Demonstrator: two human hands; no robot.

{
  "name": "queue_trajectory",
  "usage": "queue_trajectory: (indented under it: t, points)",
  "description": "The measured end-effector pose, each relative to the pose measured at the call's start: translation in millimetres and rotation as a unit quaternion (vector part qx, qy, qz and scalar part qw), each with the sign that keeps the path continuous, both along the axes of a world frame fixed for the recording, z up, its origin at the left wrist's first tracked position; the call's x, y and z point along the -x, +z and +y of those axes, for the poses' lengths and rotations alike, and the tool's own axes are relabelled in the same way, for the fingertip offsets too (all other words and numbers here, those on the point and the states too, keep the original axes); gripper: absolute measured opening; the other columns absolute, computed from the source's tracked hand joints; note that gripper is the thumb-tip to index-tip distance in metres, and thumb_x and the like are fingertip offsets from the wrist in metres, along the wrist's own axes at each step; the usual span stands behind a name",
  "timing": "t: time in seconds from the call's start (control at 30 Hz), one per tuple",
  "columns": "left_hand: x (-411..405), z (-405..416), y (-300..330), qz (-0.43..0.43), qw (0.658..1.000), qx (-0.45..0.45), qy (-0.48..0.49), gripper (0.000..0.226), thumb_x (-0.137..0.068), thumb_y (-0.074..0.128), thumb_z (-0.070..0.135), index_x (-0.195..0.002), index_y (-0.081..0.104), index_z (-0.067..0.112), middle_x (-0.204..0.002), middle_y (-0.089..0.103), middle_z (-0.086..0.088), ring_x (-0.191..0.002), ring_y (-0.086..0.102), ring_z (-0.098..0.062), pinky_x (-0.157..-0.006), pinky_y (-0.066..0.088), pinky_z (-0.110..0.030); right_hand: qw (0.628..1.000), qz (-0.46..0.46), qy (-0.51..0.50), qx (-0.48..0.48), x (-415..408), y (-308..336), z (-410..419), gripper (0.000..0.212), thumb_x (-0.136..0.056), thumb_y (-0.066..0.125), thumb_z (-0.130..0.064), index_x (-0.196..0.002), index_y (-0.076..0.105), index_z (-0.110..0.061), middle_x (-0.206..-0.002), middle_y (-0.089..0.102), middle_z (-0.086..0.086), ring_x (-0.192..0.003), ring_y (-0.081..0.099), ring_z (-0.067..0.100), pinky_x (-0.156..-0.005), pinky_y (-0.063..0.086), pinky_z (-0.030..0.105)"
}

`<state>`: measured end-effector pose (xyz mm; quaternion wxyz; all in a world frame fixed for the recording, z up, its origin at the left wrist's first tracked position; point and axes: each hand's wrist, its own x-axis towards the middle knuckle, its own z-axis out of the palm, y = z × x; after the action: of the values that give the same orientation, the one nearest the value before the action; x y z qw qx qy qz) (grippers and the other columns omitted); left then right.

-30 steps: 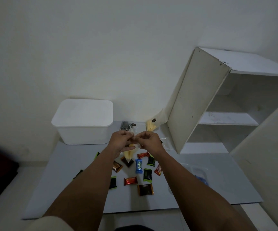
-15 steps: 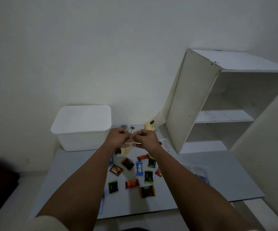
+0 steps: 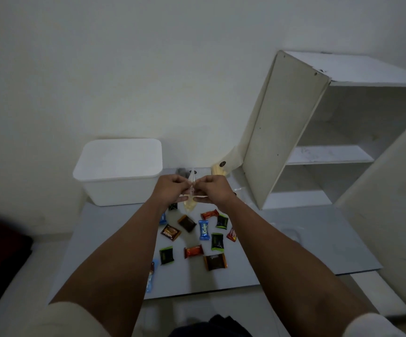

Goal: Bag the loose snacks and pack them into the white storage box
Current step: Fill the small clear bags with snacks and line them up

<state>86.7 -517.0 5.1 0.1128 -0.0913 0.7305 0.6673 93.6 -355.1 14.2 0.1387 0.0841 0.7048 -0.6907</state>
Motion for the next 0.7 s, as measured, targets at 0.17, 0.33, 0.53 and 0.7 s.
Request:
queue_trajectory:
  t: [0.17, 0.33, 0.53, 0.7]
  points:
    - [5, 8, 0, -0.004, 1.0, -0.028, 0.014, 0.013, -0.095, 0.065, 0.006, -0.104, 0.072, -0.001, -0.095, 0.075, -0.015, -0.085, 0.072, -0.021, -0.069, 0.063, -0.027, 1.0, -0.019, 0.001, 0.004, 8, 4, 6, 0.024, -0.083, 0.075, 0.002, -0.105, 0.068, 0.009, -0.086, 0.073, 0.018, -0.074, 0.073, 0.022, -0.073, 0.064, 0.035]
    - [18, 16, -9, -0.022, 0.998, -0.055, 0.026, 0.011, -0.094, 0.066, 0.006, -0.102, 0.07, -0.001, -0.092, 0.074, -0.016, -0.081, 0.071, -0.02, -0.072, 0.063, -0.03, 0.999, -0.015, 0.005, -0.032, 28, -1, 13, 0.021, -0.085, 0.072, 0.001, -0.103, 0.07, 0.011, -0.085, 0.072, 0.019, -0.071, 0.071, 0.022, -0.073, 0.063, 0.035]
    - [45, 18, -25, -0.056, 0.995, -0.071, 0.037, 0.006, -0.094, 0.065, 0.003, -0.096, 0.071, 0.001, -0.09, 0.075, -0.016, -0.076, 0.072, -0.019, -0.072, 0.064, -0.031, 0.998, -0.031, 0.017, -0.049, 61, -26, 12, 0.013, -0.096, 0.06, -0.002, -0.102, 0.068, 0.006, -0.094, 0.073, 0.023, -0.076, 0.072, 0.025, -0.068, 0.063, 0.035]
    - [83, 12, -56, -0.045, 0.997, 0.023, 0.053, 0.018, -0.091, 0.063, 0.009, -0.108, 0.069, 0.012, -0.103, 0.074, -0.013, -0.088, 0.072, -0.02, -0.079, 0.062, -0.037, 0.994, -0.041, 0.053, -0.087, 99, -50, 12, 0.006, -0.096, 0.059, -0.006, -0.093, 0.064, -0.006, -0.103, 0.074, 0.017, -0.087, 0.073, 0.025, -0.074, 0.063, 0.043]
